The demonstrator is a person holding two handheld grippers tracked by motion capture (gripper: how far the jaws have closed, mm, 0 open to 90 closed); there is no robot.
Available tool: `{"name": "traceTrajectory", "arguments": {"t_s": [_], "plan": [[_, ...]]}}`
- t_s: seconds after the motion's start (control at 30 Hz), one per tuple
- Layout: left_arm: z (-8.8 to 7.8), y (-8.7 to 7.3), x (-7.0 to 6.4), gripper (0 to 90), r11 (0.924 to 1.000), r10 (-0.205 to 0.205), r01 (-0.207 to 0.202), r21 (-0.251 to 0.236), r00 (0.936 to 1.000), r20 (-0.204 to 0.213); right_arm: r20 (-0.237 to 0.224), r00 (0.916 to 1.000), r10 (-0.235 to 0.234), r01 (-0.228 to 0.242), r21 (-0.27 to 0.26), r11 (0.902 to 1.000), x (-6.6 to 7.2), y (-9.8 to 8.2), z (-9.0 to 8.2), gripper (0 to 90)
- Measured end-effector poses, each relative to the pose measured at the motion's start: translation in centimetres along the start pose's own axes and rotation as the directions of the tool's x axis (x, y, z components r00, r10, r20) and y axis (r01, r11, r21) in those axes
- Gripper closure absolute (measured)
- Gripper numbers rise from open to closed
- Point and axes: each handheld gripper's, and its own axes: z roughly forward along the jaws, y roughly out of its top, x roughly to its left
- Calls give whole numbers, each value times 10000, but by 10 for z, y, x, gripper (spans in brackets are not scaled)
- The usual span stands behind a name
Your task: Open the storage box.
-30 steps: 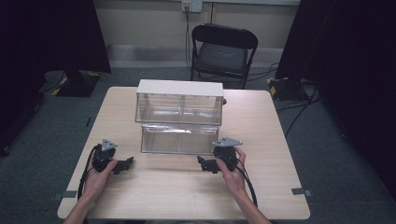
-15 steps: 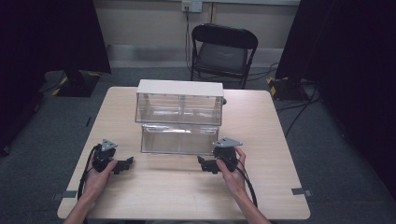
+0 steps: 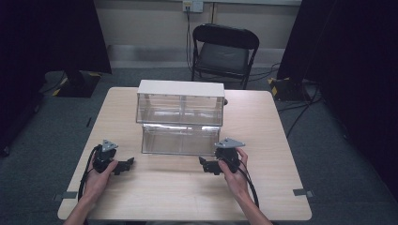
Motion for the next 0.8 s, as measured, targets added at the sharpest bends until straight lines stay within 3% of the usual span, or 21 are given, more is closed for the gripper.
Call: {"name": "traceTrajectory", "arguments": {"t_s": [0.8], "plan": [[0, 0, 0, 71, 10000, 0, 0, 0, 10000, 1, -57, 9999, 83, -84, -168, 9998, 2, 1, -5, 119]]}}
